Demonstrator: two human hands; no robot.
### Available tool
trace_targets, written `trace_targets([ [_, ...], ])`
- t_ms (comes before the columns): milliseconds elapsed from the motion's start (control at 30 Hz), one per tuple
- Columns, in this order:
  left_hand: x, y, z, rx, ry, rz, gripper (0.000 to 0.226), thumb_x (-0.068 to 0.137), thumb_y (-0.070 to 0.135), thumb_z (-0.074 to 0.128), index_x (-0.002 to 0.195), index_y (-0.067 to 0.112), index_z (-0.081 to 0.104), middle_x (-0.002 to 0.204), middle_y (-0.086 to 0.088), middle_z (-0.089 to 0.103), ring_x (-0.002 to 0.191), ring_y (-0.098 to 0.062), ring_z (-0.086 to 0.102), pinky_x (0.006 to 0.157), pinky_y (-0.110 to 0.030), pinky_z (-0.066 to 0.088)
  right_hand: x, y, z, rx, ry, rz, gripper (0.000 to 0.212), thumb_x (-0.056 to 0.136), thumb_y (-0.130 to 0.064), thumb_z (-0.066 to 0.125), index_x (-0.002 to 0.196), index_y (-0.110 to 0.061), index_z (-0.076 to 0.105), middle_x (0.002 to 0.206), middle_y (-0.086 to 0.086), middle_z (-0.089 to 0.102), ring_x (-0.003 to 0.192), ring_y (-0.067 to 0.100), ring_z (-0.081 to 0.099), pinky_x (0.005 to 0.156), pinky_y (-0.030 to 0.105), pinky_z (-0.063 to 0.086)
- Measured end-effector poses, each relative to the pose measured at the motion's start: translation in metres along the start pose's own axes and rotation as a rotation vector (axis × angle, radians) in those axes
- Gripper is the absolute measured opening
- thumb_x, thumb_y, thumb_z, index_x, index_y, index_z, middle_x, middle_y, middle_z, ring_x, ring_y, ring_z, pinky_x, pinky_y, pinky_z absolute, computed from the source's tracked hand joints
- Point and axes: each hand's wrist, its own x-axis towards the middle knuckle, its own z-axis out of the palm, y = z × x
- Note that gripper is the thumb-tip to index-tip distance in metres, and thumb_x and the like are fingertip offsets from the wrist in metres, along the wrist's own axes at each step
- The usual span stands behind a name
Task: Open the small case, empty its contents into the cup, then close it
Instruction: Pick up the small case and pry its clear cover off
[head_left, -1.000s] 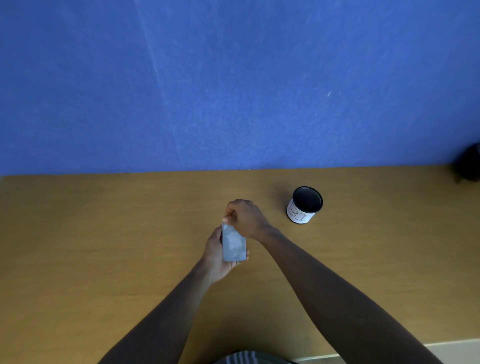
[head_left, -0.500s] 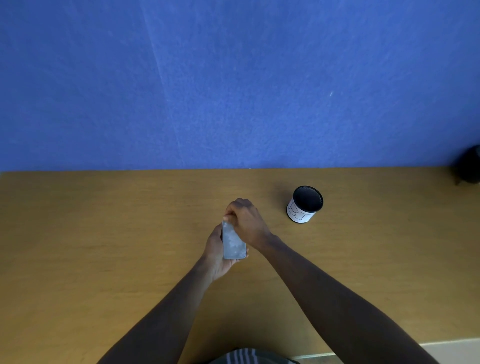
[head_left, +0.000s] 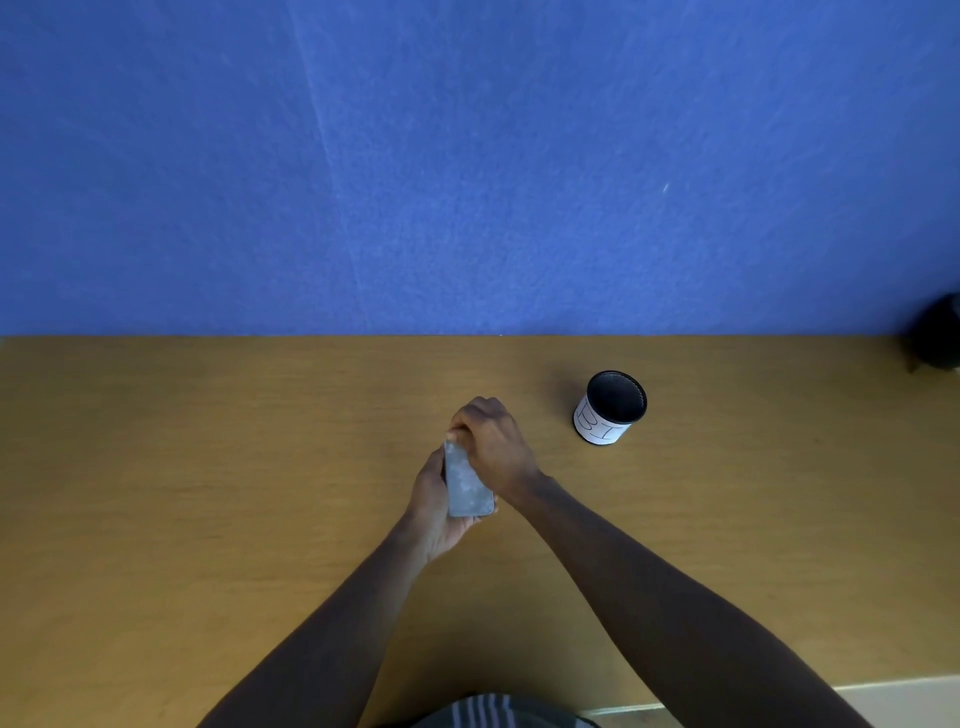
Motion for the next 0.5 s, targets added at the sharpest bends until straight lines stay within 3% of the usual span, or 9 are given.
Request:
trace_targets([
  [333, 0.0003, 0.0015, 0.0036, -0.016, -0.008, 0.013, 0.044, 0.098, 0.042, 0.037, 0.094, 0.011, 0.068, 0.079, -0.011, 0.066, 0.068, -0.024, 0.062, 0.057, -0.036, 0.05, -0.0017, -0.0019, -0.0065, 0.043, 0.064, -0.001, 0.011, 0.092, -0.008, 0.059, 0.089, -0.003, 0.068, 0.095, 0.011, 0.066, 0.096, 0.022, 0.055, 0.081, 0.032, 0.047],
  [500, -0.0008, 0.0034, 0.0041, -0.052, -0.022, 0.023, 0.044, 0.098, 0.042, 0.038, 0.092, 0.012, 0.069, 0.078, -0.01, 0.066, 0.067, -0.023, 0.063, 0.057, -0.036, 0.05, -0.0024, -0.0024, -0.0097, 0.078, 0.101, 0.024, 0.007, 0.09, -0.007, 0.062, 0.087, -0.004, 0.068, 0.092, 0.009, 0.066, 0.094, 0.021, 0.055, 0.077, 0.024, 0.04],
])
